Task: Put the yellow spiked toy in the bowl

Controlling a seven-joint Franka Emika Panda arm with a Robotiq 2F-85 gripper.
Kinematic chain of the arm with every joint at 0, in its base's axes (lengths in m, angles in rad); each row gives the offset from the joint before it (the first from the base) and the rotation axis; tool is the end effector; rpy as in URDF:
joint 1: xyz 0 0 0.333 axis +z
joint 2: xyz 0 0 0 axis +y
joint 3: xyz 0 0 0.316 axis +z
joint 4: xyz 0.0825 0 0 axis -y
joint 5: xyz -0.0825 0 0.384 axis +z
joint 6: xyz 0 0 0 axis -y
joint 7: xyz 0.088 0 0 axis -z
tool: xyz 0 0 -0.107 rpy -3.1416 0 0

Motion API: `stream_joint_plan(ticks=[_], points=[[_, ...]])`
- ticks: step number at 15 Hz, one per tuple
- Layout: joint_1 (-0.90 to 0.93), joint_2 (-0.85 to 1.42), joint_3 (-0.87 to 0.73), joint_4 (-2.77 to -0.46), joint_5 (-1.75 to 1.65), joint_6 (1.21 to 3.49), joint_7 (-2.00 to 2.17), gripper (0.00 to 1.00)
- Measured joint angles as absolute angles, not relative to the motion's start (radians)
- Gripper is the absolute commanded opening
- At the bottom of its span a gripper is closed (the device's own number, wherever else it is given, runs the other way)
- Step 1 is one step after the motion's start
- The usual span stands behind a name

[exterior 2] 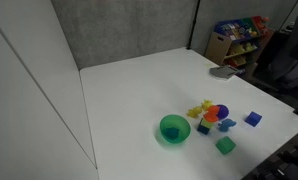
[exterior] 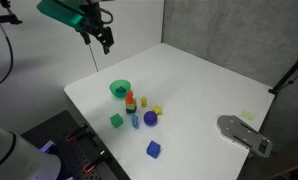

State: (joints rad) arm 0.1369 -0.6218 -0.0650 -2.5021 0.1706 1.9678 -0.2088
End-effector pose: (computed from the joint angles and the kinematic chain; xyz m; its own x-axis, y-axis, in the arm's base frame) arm 0.3696 0.0358 0.5014 0.9688 0.2178 0.1180 0.2364 -0.9552 -0.1782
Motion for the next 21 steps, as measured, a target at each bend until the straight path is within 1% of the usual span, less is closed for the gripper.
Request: stream_joint_plan(ticks=[10,13,21], points=[[0.132,-0.619,-0.058,-2.503,0.17,1.969,-0.209,1.0],[0.125,-0.599,-0.05,-2.501,0.167,2.0,-0.208,1.0],[0.09,-0.423,-0.048,-2.445,0.16,2.145,-0.201,1.0]])
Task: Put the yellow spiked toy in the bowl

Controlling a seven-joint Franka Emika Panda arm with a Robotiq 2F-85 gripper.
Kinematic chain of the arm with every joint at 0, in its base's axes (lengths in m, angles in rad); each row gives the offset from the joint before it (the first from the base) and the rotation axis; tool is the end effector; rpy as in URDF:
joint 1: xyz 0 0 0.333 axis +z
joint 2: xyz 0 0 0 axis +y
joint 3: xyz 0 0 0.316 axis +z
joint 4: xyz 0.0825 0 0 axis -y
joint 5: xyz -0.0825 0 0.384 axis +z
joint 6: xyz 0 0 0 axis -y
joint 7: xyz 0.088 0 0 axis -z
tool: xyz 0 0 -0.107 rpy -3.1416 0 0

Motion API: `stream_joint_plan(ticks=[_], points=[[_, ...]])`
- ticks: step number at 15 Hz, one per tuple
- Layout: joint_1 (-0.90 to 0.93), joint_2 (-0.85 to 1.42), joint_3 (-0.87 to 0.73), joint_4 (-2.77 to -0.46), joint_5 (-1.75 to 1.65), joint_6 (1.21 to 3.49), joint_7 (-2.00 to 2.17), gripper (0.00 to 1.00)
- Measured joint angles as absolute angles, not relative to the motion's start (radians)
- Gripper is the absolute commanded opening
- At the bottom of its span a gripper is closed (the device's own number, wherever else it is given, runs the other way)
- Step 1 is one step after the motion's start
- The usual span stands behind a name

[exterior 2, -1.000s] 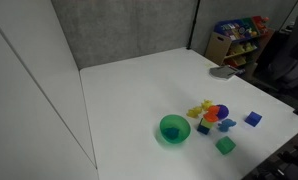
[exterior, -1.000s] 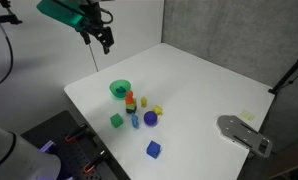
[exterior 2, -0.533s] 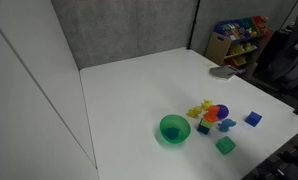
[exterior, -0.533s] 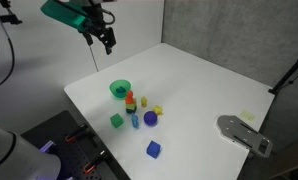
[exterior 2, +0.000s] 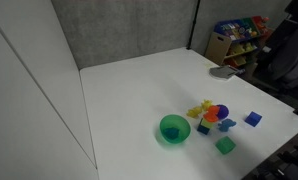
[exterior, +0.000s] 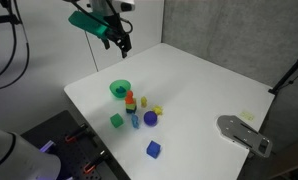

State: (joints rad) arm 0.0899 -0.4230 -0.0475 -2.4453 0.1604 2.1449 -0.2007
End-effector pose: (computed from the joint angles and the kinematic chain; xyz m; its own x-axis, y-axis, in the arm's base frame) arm 0.4271 0.0240 0.4667 0.9774 0.1547 0.1441 0.1745 -0.9751 -0.1369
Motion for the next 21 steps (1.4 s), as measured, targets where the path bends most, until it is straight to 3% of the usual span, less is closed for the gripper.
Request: stream_joint_plan(ticks=[21], points=[[-0.044,0.229,-0.064,-2.19,-0.092,2.415,-0.06,1.0]])
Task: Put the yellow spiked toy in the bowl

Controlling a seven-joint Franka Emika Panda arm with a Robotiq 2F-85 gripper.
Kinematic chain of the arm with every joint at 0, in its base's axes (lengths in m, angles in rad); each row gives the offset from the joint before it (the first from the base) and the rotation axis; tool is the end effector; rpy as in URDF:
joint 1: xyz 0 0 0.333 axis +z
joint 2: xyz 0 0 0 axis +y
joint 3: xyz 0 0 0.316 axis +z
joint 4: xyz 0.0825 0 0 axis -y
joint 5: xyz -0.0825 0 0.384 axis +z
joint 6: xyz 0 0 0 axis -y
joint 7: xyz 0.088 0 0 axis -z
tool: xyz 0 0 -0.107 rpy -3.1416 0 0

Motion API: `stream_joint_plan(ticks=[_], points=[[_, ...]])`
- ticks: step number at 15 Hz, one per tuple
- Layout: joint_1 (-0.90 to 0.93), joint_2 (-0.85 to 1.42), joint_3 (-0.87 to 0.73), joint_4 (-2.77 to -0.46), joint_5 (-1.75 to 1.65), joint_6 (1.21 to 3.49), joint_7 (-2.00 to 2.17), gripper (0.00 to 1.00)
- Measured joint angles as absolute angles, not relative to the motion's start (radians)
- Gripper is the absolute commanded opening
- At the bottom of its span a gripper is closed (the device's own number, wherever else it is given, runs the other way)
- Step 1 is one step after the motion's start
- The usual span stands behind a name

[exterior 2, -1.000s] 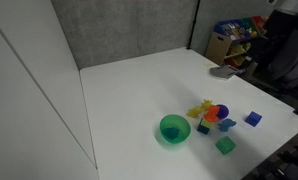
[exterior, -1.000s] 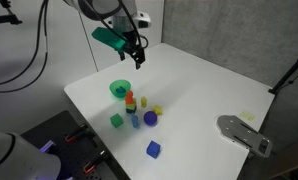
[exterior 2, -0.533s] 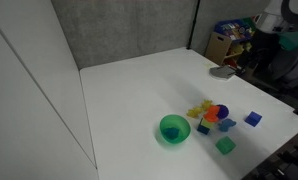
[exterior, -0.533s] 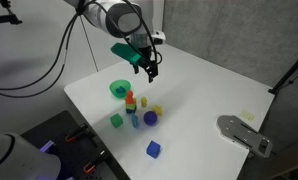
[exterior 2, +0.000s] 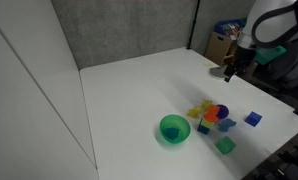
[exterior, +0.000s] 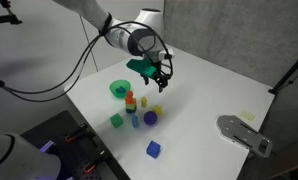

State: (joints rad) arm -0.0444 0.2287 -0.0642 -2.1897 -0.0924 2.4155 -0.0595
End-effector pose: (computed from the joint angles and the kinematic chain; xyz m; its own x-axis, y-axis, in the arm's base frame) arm 0.5524 -0.0605 0.2818 0.9997 0.0214 -0.0100 0.0221 -0.9969 0.0751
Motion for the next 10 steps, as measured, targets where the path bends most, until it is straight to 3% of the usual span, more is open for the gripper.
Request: stream_joint_plan(ticks=[10], points=[[-0.038,0.544,-0.083,-2.014,-0.184,2.513,-0.032,1.0]])
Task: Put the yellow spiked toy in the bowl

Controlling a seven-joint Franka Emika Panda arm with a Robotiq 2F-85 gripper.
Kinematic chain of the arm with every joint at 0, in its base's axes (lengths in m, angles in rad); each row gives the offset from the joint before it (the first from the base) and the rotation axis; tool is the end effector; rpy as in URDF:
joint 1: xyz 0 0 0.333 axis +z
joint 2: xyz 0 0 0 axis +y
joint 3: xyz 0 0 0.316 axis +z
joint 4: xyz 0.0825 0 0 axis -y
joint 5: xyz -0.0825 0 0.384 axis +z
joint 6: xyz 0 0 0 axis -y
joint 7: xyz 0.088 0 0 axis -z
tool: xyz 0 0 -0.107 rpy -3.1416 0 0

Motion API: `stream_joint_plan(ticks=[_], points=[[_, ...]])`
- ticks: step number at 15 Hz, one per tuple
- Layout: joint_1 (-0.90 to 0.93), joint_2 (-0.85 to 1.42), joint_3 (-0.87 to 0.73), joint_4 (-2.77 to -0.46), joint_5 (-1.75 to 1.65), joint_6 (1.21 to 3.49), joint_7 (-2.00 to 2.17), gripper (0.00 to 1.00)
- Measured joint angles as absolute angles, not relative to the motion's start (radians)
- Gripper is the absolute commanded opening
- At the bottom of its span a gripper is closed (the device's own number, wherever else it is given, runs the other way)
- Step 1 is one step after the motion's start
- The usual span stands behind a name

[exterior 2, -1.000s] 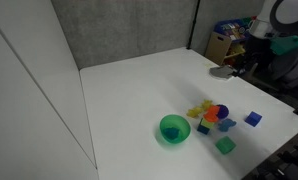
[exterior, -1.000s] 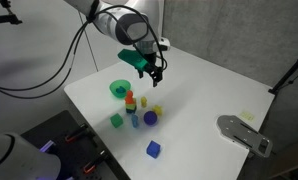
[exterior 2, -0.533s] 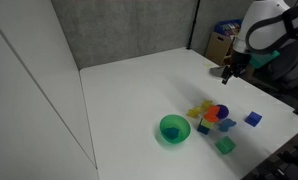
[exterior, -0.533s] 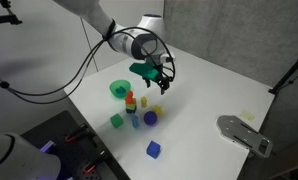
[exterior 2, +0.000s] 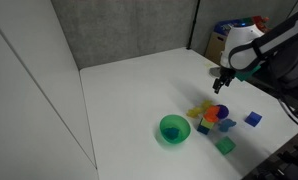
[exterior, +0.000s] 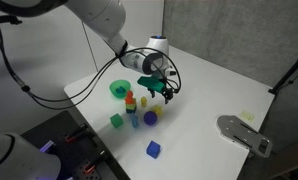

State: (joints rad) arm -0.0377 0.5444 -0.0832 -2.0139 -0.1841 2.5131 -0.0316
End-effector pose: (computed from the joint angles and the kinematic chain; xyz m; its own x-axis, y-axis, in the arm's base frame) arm 0.5937 -0.0702 0.1756 0.9957 0.0687 -0.0620 0.0769 -0.9870 0.1414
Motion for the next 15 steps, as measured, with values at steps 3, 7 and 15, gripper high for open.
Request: stream_joint_plan(ticks=[3,7,15], points=[[-0.037,0.627,-0.083,-1.97,-0.184,2.521,-0.031,1.0],[-0.03,0.706,-0.083,-1.923,-0.184,2.524,-0.031,1.0],[0.012,0.757,-0.083,-1.878,-0.184,2.526,-0.031,0.37]])
